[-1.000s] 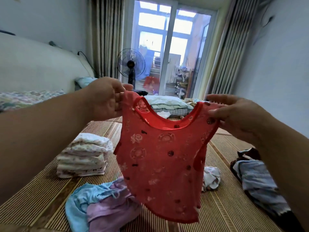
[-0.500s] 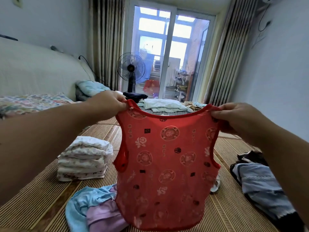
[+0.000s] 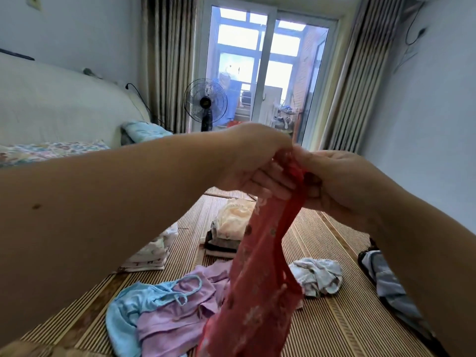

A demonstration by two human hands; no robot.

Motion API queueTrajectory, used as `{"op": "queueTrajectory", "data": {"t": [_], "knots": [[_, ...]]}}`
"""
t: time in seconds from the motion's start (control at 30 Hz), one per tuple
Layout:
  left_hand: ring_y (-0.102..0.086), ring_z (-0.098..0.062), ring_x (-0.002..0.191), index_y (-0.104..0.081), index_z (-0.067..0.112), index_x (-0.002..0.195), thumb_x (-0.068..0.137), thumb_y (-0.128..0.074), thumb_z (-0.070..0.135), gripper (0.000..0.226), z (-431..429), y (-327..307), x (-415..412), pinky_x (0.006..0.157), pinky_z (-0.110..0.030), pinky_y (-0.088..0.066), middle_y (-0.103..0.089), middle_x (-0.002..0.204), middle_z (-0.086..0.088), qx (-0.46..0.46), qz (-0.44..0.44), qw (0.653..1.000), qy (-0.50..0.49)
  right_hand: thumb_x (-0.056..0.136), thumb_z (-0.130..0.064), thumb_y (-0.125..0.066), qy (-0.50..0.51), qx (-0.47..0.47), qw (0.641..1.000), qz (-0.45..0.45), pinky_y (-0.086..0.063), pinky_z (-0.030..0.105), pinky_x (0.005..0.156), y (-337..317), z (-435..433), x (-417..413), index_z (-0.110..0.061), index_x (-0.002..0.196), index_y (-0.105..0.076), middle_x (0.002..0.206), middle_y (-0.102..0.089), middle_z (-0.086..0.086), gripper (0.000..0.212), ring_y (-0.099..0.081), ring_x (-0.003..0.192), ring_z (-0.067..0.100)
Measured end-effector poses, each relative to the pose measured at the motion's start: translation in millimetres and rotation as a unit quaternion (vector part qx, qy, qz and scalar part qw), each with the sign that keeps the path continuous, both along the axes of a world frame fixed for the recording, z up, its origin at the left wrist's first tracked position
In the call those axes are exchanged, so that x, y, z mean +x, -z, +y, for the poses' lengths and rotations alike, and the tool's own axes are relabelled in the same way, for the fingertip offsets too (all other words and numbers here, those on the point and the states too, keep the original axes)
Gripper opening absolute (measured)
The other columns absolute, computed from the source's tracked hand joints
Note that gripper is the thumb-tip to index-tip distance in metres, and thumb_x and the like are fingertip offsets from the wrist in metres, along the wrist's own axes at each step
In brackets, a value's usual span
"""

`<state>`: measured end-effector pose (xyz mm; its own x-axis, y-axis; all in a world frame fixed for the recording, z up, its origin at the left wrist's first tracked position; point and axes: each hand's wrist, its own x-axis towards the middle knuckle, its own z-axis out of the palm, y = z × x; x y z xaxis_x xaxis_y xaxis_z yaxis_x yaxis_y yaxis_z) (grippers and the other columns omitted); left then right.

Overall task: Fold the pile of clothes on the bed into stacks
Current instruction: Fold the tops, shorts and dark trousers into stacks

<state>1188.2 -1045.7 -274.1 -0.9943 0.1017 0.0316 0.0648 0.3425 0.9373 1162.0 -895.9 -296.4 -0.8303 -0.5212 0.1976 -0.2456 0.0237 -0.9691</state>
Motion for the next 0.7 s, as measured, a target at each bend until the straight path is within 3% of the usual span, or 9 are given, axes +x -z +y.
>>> {"op": "queueTrajectory", "data": {"t": [0.1, 0.17, 0.23, 0.3, 0.33, 0.43, 0.53, 0.63, 0.7], "knots": [[-0.070, -0.013, 0.065, -0.068, 0.016, 0.092, 0.094, -0.046, 0.054, 0.044, -1, -10, 6, 0.056, -0.020, -0.050, -0.073, 0.074, 0.001, -0.068, 0.050, 0.996, 0.007, 0.067, -0.016, -0.072, 0.007, 0.014, 1.000, 0.022, -0.061, 0.038, 0.072, -8, 7, 1, 0.002, 0.100, -0.067, 0.088, -0.073, 0.018, 0.037, -0.073, 0.081, 0.029], [-0.068, -0.008, 0.072, -0.068, 0.024, 0.095, 0.084, -0.056, 0.062, 0.041, -9, -13, 3, 0.059, -0.022, -0.050, -0.072, 0.085, 0.005, -0.187, 0.127, 0.974, -0.028, 0.075, 0.003, -0.067, 0.039, 0.027, 0.998, 0.034, -0.061, 0.038, 0.069, -13, 9, -1, 0.001, 0.096, -0.068, 0.086, -0.074, 0.018, 0.021, -0.073, 0.078, 0.027], [-0.062, -0.010, 0.090, -0.059, 0.029, 0.106, 0.066, -0.068, 0.066, 0.055, -18, -9, -3, 0.071, -0.028, -0.052, -0.064, 0.104, 0.005, -0.265, 0.183, 0.945, -0.050, 0.085, 0.008, -0.059, 0.054, 0.035, 0.997, 0.044, -0.061, 0.034, 0.062, -17, 10, -3, -0.002, 0.087, -0.068, 0.076, -0.073, 0.016, 0.013, -0.072, 0.068, 0.024], [-0.059, -0.017, 0.107, -0.049, 0.033, 0.123, 0.055, -0.076, 0.055, 0.076, -26, 1, -11, 0.091, -0.038, -0.051, -0.058, 0.123, 0.001, -0.246, 0.128, 0.961, 0.014, 0.087, 0.008, -0.056, 0.047, 0.040, 0.997, 0.043, -0.060, 0.029, 0.056, -20, 12, -7, -0.003, 0.083, -0.067, 0.071, -0.072, 0.013, 0.015, -0.071, 0.063, 0.021], [-0.061, -0.017, 0.109, -0.049, 0.034, 0.124, 0.057, -0.078, 0.044, 0.074, -28, 9, -15, 0.095, -0.038, -0.050, -0.061, 0.124, 0.001, -0.208, 0.080, 0.973, 0.064, 0.087, 0.008, -0.056, 0.045, 0.043, 0.997, 0.040, -0.059, 0.028, 0.055, -21, 13, -10, -0.003, 0.083, -0.066, 0.070, -0.072, 0.013, 0.015, -0.071, 0.062, 0.020], [-0.065, -0.013, 0.105, -0.063, 0.035, 0.106, 0.073, -0.078, 0.022, 0.038, -34, 36, -38, 0.098, -0.039, -0.048, -0.072, 0.108, 0.009, -0.186, -0.006, 0.975, 0.122, 0.088, 0.009, -0.056, 0.049, 0.054, 0.997, 0.031, -0.057, 0.025, 0.053, -20, 18, -24, -0.003, 0.081, -0.066, 0.068, -0.072, 0.011, 0.017, -0.071, 0.062, 0.018], [-0.066, -0.025, 0.108, -0.070, 0.021, 0.102, 0.085, -0.071, 0.016, 0.018, -33, 57, -64, 0.102, -0.049, -0.047, -0.073, 0.108, -0.003, -0.172, -0.023, 0.980, 0.100, 0.088, 0.007, -0.059, 0.081, 0.095, 0.991, 0.046, -0.056, 0.022, 0.053, -15, 24, -45, -0.005, 0.084, -0.068, 0.069, -0.073, 0.009, 0.015, -0.071, 0.063, 0.016], [-0.071, -0.019, 0.093, -0.074, 0.022, 0.089, 0.082, -0.074, 0.019, 0.007, -27, 61, -88, 0.083, -0.027, -0.057, -0.076, 0.090, 0.001, -0.187, 0.018, 0.982, 0.009, 0.086, -0.003, -0.067, 0.170, 0.210, 0.949, 0.160, -0.050, 0.013, 0.049, -7, 29, -72, -0.013, 0.083, -0.071, 0.075, -0.071, 0.005, 0.011, -0.067, 0.064, 0.011], [-0.070, -0.015, 0.083, -0.073, 0.027, 0.082, 0.081, -0.076, 0.022, 0.006, -20, 57, -106, 0.073, -0.025, -0.058, -0.075, 0.083, 0.003, -0.232, 0.065, 0.969, -0.058, 0.086, -0.005, -0.068, 0.204, 0.218, 0.935, 0.193, -0.047, 0.011, 0.049, -5, 28, -90, -0.013, 0.085, -0.071, 0.077, -0.069, 0.004, 0.009, -0.062, 0.065, 0.010]]}}
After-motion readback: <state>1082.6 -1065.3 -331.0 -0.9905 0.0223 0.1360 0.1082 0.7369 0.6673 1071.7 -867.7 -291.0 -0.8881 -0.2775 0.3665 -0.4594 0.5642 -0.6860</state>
